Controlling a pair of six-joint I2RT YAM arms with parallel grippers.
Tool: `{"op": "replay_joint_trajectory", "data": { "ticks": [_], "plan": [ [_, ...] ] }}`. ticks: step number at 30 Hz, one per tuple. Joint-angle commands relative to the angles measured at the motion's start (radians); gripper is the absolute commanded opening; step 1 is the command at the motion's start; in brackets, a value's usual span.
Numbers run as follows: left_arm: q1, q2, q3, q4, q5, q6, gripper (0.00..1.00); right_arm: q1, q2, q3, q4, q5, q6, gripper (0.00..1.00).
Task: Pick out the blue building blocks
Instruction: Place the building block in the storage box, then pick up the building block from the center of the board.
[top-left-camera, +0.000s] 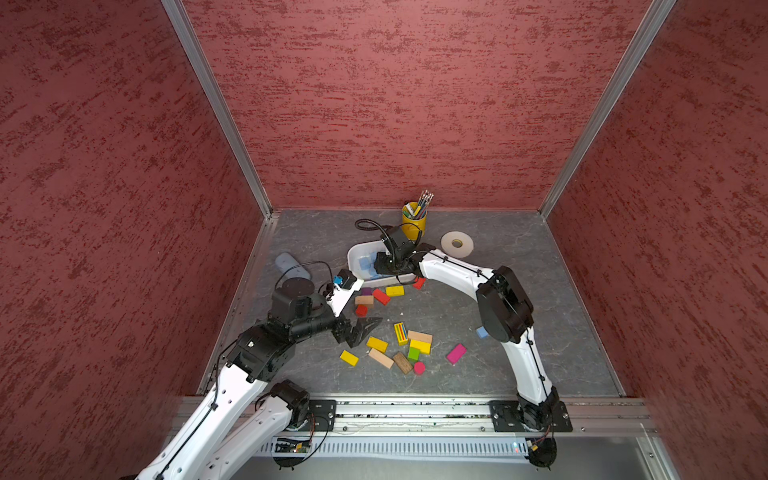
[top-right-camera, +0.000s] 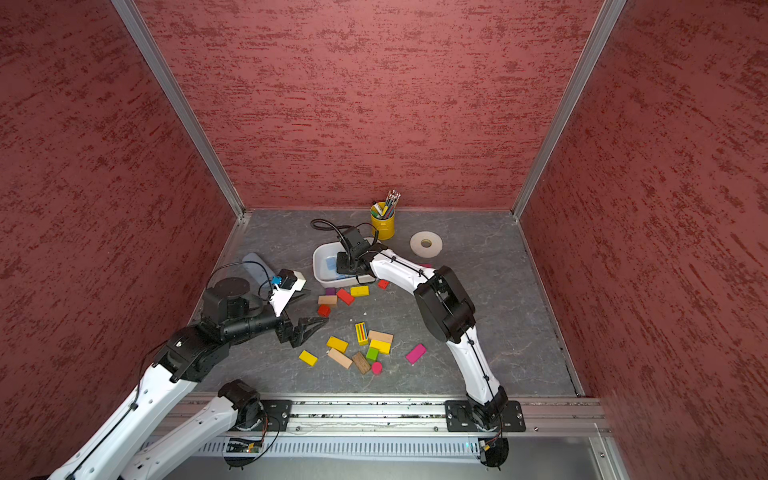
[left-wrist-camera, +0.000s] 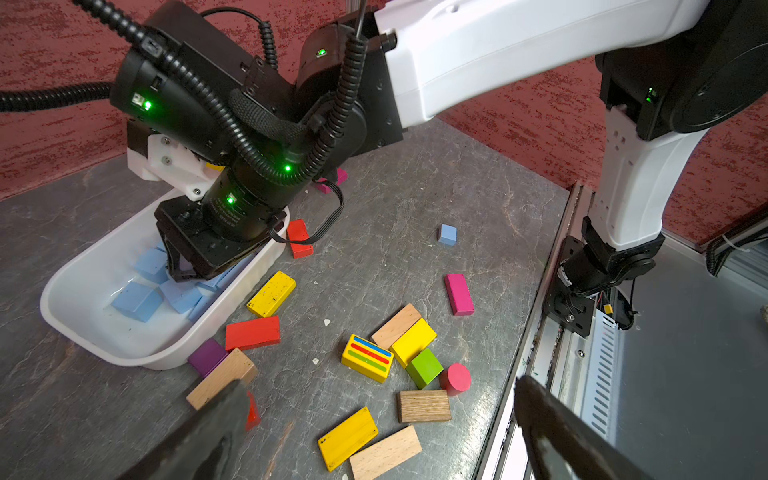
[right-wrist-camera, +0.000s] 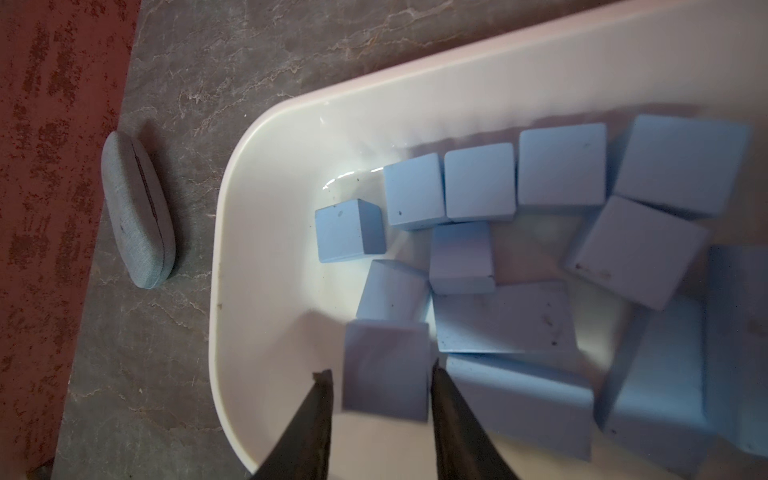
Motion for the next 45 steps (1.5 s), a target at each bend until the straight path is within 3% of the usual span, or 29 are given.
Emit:
{"op": "replay_joint_trajectory", "data": {
  "ticks": [1,7,14,37,41,45],
  "plan": [
    [0.004,-0.005,-0.004,0.02,0.0,0.011,1.0,0.008,0.003,0.036,-0.021,-0.01,-0.006,0.5],
    [0.004,-0.008,-0.004,0.019,0.0,0.011,1.0,0.008,-0.016,0.04,-0.033,0.004,-0.012,0.57],
    [0.004,-0.008,-0.004,0.02,0.001,0.011,1.0,0.008,-0.135,-0.035,-0.043,0.129,-0.03,0.65],
    [0.002,0.017,-0.007,0.029,0.023,0.001,1.0,-0.052,-0.633,-0.628,-0.013,0.438,0.035,0.85],
    [-0.028,0.059,0.012,0.023,0.027,-0.006,1.0,-0.081,-0.728,-0.718,-0.024,0.463,0.048,0.95],
    [-0.157,0.125,0.064,0.015,-0.07,-0.033,1.0,-0.117,-0.832,-0.795,-0.028,0.479,0.034,0.98]
  ]
}}
